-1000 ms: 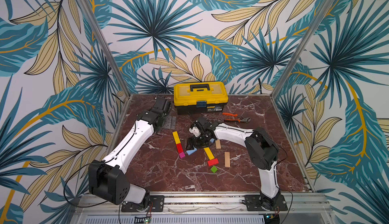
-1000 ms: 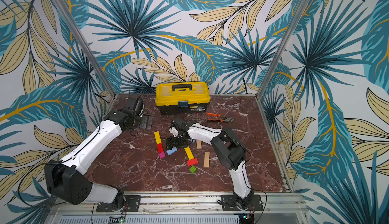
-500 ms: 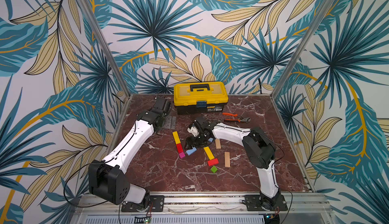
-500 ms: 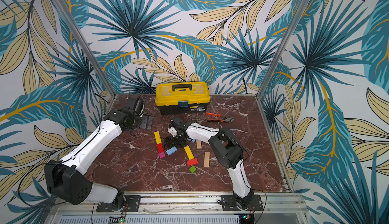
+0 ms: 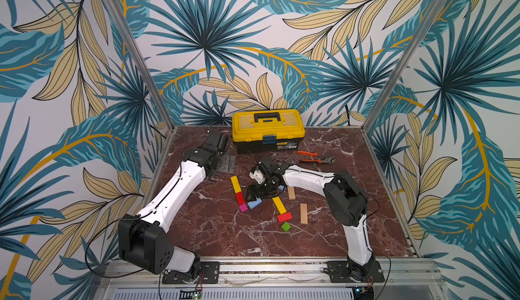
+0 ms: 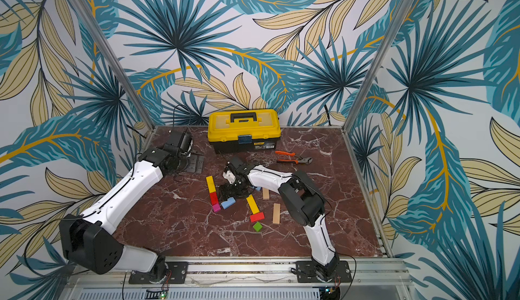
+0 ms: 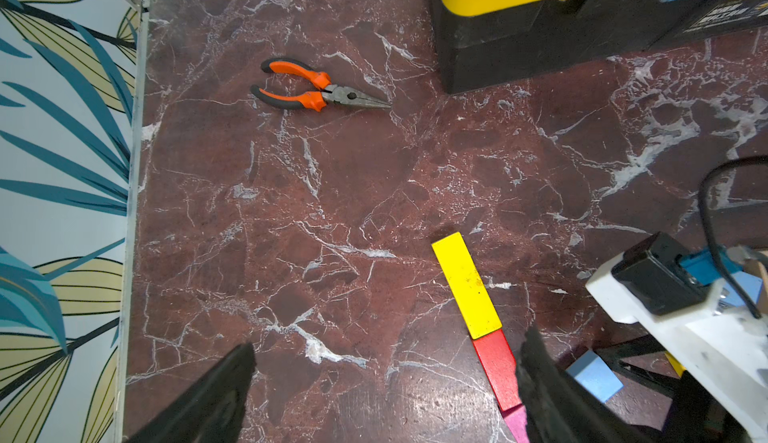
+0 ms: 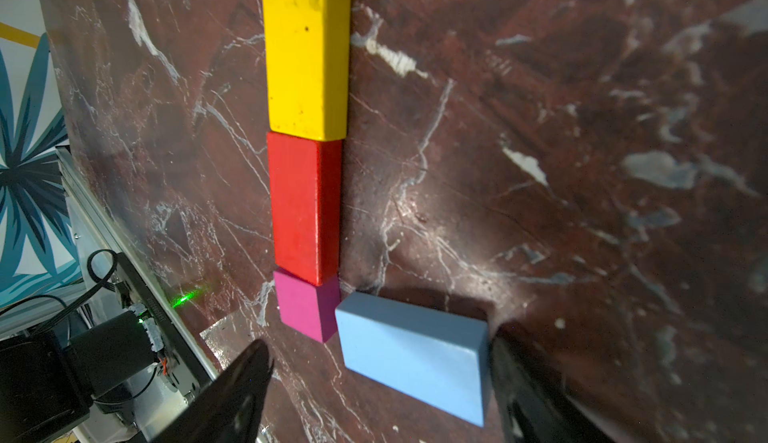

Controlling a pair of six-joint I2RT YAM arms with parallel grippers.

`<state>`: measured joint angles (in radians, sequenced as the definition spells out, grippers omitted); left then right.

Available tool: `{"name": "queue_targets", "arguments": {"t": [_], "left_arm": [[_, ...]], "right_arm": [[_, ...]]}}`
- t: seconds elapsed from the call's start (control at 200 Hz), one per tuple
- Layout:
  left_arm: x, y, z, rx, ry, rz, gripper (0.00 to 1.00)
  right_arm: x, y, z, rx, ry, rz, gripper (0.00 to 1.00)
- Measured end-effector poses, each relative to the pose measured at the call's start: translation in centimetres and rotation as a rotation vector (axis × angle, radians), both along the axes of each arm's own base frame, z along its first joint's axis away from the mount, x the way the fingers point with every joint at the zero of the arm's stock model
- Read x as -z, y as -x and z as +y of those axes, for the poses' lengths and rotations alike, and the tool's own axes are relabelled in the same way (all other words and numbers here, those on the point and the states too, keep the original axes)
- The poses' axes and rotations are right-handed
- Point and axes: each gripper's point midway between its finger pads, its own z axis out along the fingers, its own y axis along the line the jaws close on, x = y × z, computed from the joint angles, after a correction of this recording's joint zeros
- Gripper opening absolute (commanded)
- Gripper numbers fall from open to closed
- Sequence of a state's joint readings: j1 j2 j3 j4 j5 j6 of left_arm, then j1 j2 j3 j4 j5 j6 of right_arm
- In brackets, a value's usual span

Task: Assemble the letter v with building blocks
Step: Assemble the building block at the center of the board.

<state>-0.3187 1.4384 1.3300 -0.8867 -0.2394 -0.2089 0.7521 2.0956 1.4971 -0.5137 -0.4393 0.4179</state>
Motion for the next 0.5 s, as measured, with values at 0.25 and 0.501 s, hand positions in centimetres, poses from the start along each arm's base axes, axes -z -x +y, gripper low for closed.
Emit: {"name": "queue_targets", "arguments": {"t": [0.25,0.501], "left_arm": [[0.00,0.00,-0.01,0.001,0.000,0.000,1.00],[0.00,0.00,-0.01,0.001,-0.001,0.000,0.99]], "right_arm": [[-0.02,0.06,0.11,-0.002,-0.003,0.002,0.84],[0.02,-0.10,-0.02,0.002,0.009,-0.012,0.84]]}}
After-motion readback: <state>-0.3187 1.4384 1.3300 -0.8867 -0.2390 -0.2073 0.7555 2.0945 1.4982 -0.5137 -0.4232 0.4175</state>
